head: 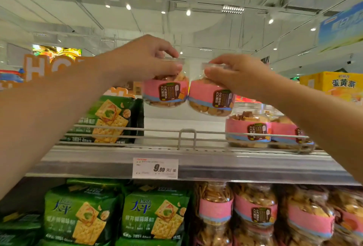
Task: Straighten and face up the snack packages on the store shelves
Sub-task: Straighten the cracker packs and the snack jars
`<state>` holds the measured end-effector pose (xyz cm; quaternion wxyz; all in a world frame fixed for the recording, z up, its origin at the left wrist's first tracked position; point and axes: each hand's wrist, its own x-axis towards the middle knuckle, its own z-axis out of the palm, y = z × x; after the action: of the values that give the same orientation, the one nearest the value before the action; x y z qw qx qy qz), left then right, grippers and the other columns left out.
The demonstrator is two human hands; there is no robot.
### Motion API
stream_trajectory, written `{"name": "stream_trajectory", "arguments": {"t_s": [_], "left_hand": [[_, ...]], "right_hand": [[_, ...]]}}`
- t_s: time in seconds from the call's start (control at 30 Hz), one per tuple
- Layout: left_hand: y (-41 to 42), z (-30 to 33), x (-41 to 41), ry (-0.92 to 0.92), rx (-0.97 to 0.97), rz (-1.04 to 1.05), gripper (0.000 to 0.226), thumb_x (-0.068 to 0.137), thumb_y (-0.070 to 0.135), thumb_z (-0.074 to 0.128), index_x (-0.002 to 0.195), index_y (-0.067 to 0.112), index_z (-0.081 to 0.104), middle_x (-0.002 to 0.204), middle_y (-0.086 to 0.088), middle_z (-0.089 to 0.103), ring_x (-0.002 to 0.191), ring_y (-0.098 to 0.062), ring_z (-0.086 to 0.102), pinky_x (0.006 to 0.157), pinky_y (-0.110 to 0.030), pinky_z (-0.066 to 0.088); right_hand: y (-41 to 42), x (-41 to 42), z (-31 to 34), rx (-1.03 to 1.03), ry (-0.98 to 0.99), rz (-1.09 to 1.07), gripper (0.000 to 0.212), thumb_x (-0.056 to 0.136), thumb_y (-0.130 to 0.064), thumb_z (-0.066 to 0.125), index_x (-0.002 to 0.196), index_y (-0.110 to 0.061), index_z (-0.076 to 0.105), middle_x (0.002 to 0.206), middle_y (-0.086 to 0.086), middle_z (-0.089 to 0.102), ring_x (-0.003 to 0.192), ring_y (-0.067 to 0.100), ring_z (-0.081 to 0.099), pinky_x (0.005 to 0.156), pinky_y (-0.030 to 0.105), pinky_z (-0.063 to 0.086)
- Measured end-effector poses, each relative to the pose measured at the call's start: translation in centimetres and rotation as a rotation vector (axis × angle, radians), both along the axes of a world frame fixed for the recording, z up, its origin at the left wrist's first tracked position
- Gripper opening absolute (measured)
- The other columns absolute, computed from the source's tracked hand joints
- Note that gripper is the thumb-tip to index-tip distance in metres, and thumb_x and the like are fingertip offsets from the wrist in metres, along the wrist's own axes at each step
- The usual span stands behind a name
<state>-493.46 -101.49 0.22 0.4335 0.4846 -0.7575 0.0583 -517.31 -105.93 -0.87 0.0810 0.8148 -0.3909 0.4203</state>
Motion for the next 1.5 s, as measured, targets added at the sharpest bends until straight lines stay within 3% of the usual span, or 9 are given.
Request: {"name": "stream_trajectory", "arguments": {"t_s": [0.17,0.4,0.63,0.77,0.83,0.97,1.07,1.3,1.5], "left_hand": [[-0.3,1.7,-4.0,0.136,-0.135,-0.187,0.032,0.081,0.038,0.076,0.11,0.027,0.07,0.095,0.012,0.068,0.079,0.006,0.067,0.069,-0.013,0.053],[-3.2,1.7,-12.4,0.203,-0.077,-0.403,0.025,0.083,0.023,0.076,0.106,0.015,0.07,0.068,0.013,0.071,0.064,0.008,0.066,0.055,-0.008,0.049],[-6.5,1.7,-16.9,0.239,0.031,-0.416,0.022,0.083,0.024,0.075,0.103,0.018,0.072,0.081,0.008,0.076,0.076,-0.003,0.072,0.06,-0.014,0.054],[-7.2,0.9,-17.6,0.299,0.091,-0.36,0.028,0.089,0.025,0.068,0.117,0.021,0.068,0.104,0.0,0.074,0.092,-0.01,0.071,0.078,-0.024,0.058],[-7.3,0.5,-17.8,0.345,0.096,-0.342,0.029,0.092,0.025,0.065,0.121,0.023,0.064,0.111,-0.001,0.07,0.091,-0.009,0.071,0.074,-0.022,0.058],[-7.2,-0.1,-17.5,0.4,0.096,-0.302,0.051,0.089,0.036,0.067,0.135,0.025,0.048,0.129,-0.001,0.057,0.104,-0.018,0.066,0.089,-0.037,0.055],[-7.2,-0.3,-17.1,0.365,0.147,-0.248,0.064,0.085,0.041,0.07,0.14,0.028,0.04,0.12,0.0,0.057,0.097,-0.017,0.069,0.08,-0.035,0.057],[-7.9,-0.4,-16.4,0.394,0.216,-0.35,0.047,0.084,0.041,0.071,0.125,0.027,0.053,0.106,-0.004,0.069,0.083,-0.011,0.073,0.061,-0.024,0.057],[-8.4,-0.6,-16.4,0.378,0.203,-0.342,0.055,0.084,0.046,0.069,0.131,0.027,0.048,0.109,-0.005,0.069,0.088,-0.013,0.073,0.076,-0.033,0.059]], "right_hand": [[2.3,-3.8,2.7,-0.036,-0.075,-0.087,0.032,0.083,-0.06,0.059,0.098,-0.032,0.064,0.087,-0.006,0.069,0.079,0.013,0.066,0.065,0.03,0.053],[3.1,-11.6,3.3,-0.033,-0.057,-0.256,0.033,0.087,-0.056,0.058,0.101,-0.027,0.066,0.089,-0.001,0.069,0.081,0.015,0.066,0.077,0.037,0.058],[-0.8,-15.8,3.7,-0.013,0.063,-0.298,0.034,0.089,-0.056,0.055,0.101,-0.026,0.066,0.083,-0.005,0.065,0.073,0.008,0.061,0.056,0.022,0.046],[-2.9,-16.4,3.7,0.011,0.013,-0.201,0.036,0.088,-0.054,0.059,0.093,-0.02,0.068,0.086,0.005,0.069,0.078,0.018,0.066,0.07,0.032,0.056],[-3.6,-16.3,3.6,0.007,0.007,-0.173,0.037,0.088,-0.054,0.059,0.091,-0.019,0.068,0.083,0.005,0.069,0.077,0.019,0.066,0.066,0.031,0.056],[-4.3,-15.8,3.4,0.022,0.003,-0.14,0.036,0.088,-0.052,0.057,0.099,-0.019,0.066,0.086,0.005,0.069,0.078,0.02,0.067,0.069,0.034,0.058],[-4.4,-15.8,3.2,0.029,-0.01,-0.137,0.035,0.089,-0.052,0.056,0.101,-0.02,0.065,0.086,0.005,0.069,0.078,0.019,0.067,0.069,0.032,0.058],[-3.9,-15.7,3.4,0.01,0.014,-0.202,0.033,0.09,-0.051,0.054,0.092,-0.019,0.064,0.08,0.002,0.066,0.071,0.013,0.061,0.053,0.022,0.044],[-3.6,-15.3,3.3,0.012,0.015,-0.244,0.032,0.091,-0.045,0.053,0.097,-0.016,0.064,0.08,0.003,0.064,0.066,0.012,0.057,0.051,0.02,0.043]]}}
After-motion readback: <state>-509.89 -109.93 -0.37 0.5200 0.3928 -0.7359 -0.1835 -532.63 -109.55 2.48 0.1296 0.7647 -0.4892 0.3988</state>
